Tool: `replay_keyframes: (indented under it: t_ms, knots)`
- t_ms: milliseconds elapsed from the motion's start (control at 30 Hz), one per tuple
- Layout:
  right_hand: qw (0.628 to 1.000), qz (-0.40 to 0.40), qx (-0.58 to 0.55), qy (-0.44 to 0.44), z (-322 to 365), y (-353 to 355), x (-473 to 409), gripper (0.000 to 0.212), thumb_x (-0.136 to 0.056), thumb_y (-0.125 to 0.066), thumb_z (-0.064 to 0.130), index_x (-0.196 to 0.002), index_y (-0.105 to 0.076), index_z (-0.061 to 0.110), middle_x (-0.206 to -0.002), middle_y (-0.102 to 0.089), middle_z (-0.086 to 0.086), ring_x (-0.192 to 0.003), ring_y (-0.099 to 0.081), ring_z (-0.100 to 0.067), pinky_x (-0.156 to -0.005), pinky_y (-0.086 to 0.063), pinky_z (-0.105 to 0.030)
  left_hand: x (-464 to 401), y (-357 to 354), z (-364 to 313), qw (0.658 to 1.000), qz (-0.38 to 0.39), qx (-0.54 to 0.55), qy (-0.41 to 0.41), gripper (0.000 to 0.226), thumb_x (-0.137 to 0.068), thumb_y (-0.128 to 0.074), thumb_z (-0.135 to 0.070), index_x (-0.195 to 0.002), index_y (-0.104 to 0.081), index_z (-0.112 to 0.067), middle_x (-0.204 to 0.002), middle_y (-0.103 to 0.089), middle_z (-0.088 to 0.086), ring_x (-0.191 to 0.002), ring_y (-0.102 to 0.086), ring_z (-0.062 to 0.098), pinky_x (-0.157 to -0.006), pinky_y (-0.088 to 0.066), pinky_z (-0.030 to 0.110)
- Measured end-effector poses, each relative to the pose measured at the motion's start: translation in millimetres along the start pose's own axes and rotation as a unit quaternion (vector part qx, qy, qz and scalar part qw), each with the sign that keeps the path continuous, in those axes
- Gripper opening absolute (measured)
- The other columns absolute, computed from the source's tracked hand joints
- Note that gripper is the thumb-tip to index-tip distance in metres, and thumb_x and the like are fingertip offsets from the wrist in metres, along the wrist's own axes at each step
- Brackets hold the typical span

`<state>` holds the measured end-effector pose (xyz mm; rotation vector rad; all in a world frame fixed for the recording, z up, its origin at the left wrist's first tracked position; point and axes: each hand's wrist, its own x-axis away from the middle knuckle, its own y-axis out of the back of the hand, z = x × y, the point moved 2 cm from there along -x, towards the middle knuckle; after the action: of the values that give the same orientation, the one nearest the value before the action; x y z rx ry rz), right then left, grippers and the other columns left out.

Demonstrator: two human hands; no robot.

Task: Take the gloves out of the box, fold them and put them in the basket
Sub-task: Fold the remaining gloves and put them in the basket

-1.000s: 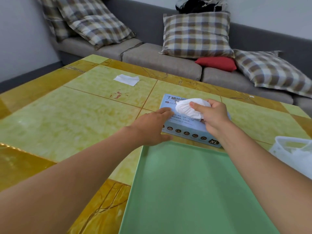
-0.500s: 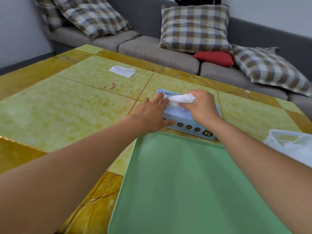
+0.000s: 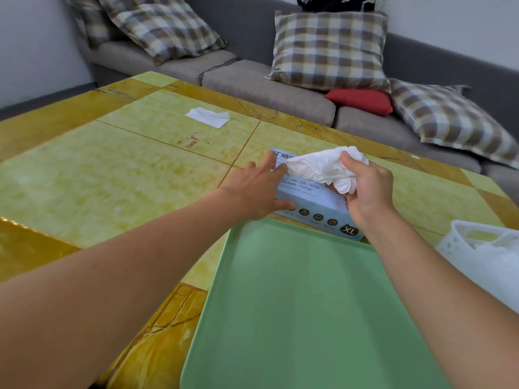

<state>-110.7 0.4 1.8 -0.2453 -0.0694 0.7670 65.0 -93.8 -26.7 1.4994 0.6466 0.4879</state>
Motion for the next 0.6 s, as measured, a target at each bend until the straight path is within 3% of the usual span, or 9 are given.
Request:
replay_keyframes:
  t_ms: [167,233,267,300,367,400,433,533,600]
  knots:
    - [0.997,-0.058,-0.002,0.043,-3.4,3.7,0.0,0.009,-0.081,-0.079,0.006,-0.074,-0.077,0.011,-0.080,-0.076,-0.007,-0.077,-0.073,-0.025,-0.079,-0.060,-0.044,2.3,1.2,-0.4,1.000,0.002,0.011,0.002,0.092,-0.088,-0.046,-0.075,-0.158,-0.015,-0.024,-0.162,-0.009,-0.002,-0.119,-0.050,0.036,-0.080,-0.045,0.042]
    - [0.990,-0.039,0.100,0.093,-5.6,4.7,-5.6,0.004,-0.081,-0.080,0.015,-0.079,-0.077,0.014,-0.086,-0.075,-0.006,-0.081,-0.071,-0.024,-0.076,-0.057,-0.043,2.5,0.4,-0.6,1.000,0.011,0.009,-0.006,0.090,-0.091,-0.042,-0.074,-0.159,-0.012,-0.024,-0.167,0.000,-0.012,-0.125,-0.048,0.037,-0.084,-0.045,0.042]
    - [0.971,0.001,0.206,0.121,-4.3,3.3,-9.0,0.014,-0.081,-0.081,0.023,-0.090,-0.075,0.015,-0.098,-0.072,-0.005,-0.089,-0.068,-0.023,-0.079,-0.056,-0.040,2.1,-0.3,-0.9,1.000,0.017,0.007,-0.012,0.087,-0.092,-0.041,-0.073,-0.159,-0.013,-0.024,-0.167,0.000,-0.014,-0.125,-0.049,0.037,-0.085,-0.046,0.042]
    - [0.931,0.058,0.332,0.139,-2.7,1.0,-11.6,0.033,-0.078,-0.084,0.034,-0.104,-0.072,0.018,-0.112,-0.065,-0.003,-0.101,-0.063,-0.021,-0.085,-0.053,-0.038,2.0,-1.2,-1.5,1.000,0.022,0.006,-0.017,0.084,-0.093,-0.039,-0.072,-0.158,-0.015,-0.025,-0.167,-0.002,-0.014,-0.124,-0.051,0.036,-0.084,-0.046,0.041]
    - [0.779,0.141,0.589,0.161,-1.5,-3.6,-17.9,0.073,-0.061,-0.084,0.067,-0.123,-0.061,0.036,-0.128,-0.049,0.008,-0.119,-0.046,-0.016,-0.099,-0.043,-0.036,1.5,-3.2,-2.4,0.999,0.027,0.003,-0.024,0.077,-0.095,-0.036,-0.070,-0.157,-0.018,-0.028,-0.168,-0.003,-0.011,-0.125,-0.054,0.035,-0.079,-0.044,0.038]
    - [0.715,0.169,0.659,0.160,-0.1,-8.3,-18.7,0.082,-0.053,-0.078,0.080,-0.123,-0.059,0.043,-0.130,-0.048,0.012,-0.123,-0.043,-0.015,-0.101,-0.041,-0.038,1.4,-4.0,-2.3,0.999,0.028,0.001,-0.025,0.075,-0.096,-0.036,-0.069,-0.157,-0.017,-0.030,-0.168,-0.002,-0.010,-0.127,-0.054,0.035,-0.078,-0.043,0.037]
    - [0.692,0.193,0.679,0.149,1.3,-13.0,-19.7,0.080,-0.051,-0.076,0.083,-0.120,-0.063,0.045,-0.128,-0.053,0.012,-0.121,-0.047,-0.015,-0.099,-0.043,-0.039,1.4,-4.6,-2.5,0.999,0.029,0.000,-0.024,0.075,-0.097,-0.035,-0.069,-0.158,-0.014,-0.031,-0.168,-0.001,-0.009,-0.128,-0.054,0.035,-0.078,-0.043,0.037]
    - [0.797,0.183,0.565,0.108,8.1,-18.8,-24.2,0.024,-0.073,-0.089,0.033,-0.087,-0.074,0.020,-0.089,-0.071,0.000,-0.084,-0.066,-0.020,-0.067,-0.048,-0.034,0.8,-6.6,-3.5,0.999,0.036,0.010,-0.018,0.077,-0.097,-0.034,-0.069,-0.160,-0.008,-0.031,-0.168,0.002,-0.011,-0.127,-0.055,0.033,-0.076,-0.041,0.036]
    - [0.860,0.130,0.473,0.137,14.2,-11.4,-28.8,0.012,-0.078,-0.085,0.015,-0.086,-0.076,0.015,-0.080,-0.071,0.001,-0.079,-0.066,-0.016,-0.063,-0.049,-0.030,1.4,-4.7,-3.2,0.999,0.036,0.018,-0.010,0.080,-0.097,-0.034,-0.070,-0.160,-0.005,-0.030,-0.168,0.005,-0.013,-0.122,-0.058,0.033,-0.073,-0.042,0.035]
